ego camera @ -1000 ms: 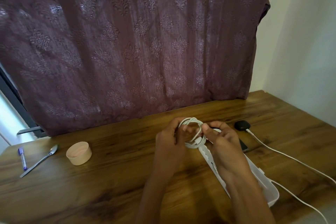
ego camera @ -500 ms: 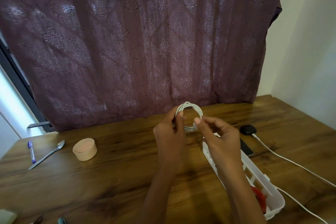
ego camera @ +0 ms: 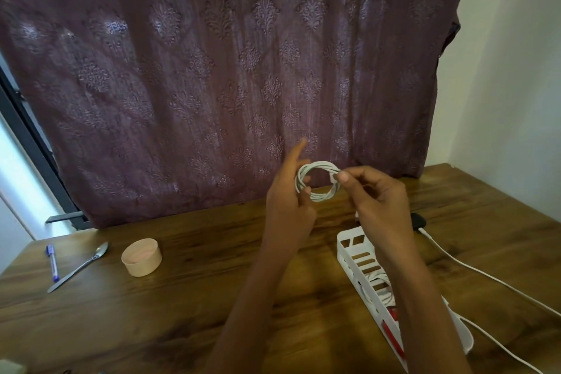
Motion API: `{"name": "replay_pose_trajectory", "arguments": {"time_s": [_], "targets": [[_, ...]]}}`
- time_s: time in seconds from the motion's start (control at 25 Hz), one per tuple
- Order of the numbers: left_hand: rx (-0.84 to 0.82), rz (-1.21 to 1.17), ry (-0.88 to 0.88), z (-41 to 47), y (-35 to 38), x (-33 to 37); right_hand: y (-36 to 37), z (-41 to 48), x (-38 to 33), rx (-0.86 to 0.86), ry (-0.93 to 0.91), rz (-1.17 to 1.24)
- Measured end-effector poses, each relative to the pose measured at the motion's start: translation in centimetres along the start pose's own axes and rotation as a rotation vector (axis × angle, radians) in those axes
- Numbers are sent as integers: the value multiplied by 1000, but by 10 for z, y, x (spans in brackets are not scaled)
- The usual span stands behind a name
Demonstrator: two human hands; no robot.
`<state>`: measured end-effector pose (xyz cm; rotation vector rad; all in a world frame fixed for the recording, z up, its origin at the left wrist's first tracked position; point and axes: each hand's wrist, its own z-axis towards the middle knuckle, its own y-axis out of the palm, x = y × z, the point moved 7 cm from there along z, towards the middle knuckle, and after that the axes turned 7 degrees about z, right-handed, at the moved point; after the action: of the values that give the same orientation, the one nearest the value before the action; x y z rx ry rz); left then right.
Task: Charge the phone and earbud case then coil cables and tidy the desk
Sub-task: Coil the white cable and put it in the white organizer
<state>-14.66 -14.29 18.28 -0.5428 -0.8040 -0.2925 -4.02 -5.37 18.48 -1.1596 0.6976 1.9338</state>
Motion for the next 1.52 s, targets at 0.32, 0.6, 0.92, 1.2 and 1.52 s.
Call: {"name": "replay_pose_trajectory", "arguments": {"time_s": [0.32, 0.6, 0.92, 1.2, 1.52], "targets": [[27, 48, 123, 19, -9, 24, -4, 20, -38, 63, -344, -363], [124, -276, -124, 20, -8, 18, -19, 27, -38, 106, -404, -439], [178, -312, -172, 13, -2, 14, -6, 15, 4, -22, 167, 298], [142, -222, -137, 10, -5, 8, -1, 11, 13, -54, 390, 668], [145, -299, -235, 8, 3, -1, -9, 5, 19, -92, 302, 421]]}}
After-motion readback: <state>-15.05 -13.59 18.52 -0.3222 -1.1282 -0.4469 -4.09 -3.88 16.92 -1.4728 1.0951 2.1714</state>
